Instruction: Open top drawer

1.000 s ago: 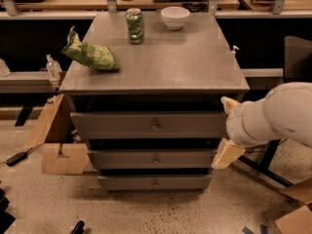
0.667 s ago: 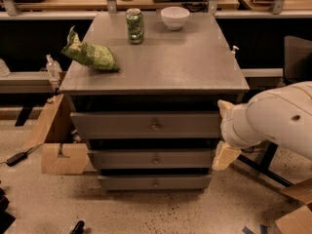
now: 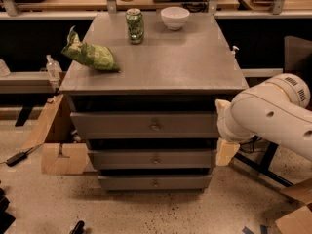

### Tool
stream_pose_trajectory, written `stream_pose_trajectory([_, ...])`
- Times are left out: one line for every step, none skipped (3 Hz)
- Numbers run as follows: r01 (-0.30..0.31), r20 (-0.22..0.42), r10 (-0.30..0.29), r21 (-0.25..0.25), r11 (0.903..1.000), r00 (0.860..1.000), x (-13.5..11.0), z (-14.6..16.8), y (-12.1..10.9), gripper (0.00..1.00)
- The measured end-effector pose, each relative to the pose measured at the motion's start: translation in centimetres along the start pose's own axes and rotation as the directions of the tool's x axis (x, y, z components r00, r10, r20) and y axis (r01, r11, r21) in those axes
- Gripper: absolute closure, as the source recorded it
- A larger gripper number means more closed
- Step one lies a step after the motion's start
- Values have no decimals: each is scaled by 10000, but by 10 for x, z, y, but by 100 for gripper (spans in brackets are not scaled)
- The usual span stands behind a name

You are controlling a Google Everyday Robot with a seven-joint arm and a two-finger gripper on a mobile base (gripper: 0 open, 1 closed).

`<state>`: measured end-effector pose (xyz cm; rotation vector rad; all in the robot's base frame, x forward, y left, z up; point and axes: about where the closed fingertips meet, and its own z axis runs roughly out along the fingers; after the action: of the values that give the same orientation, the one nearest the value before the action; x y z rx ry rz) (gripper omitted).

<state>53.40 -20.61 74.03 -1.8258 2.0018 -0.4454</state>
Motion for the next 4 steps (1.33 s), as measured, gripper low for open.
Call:
stream_pose_trajectory([335, -2, -335, -168, 9993, 9994, -2, 13, -8, 0])
stream_pose_trajectory([596, 109, -592, -435, 9973, 9982, -8, 29, -12, 0])
stream_pose_trajectory([907, 158, -897, -818, 9925, 9958, -14, 45, -16, 0])
stream_pose_trajectory([1241, 200, -1225, -1388, 9825, 9923, -15, 58, -21, 0])
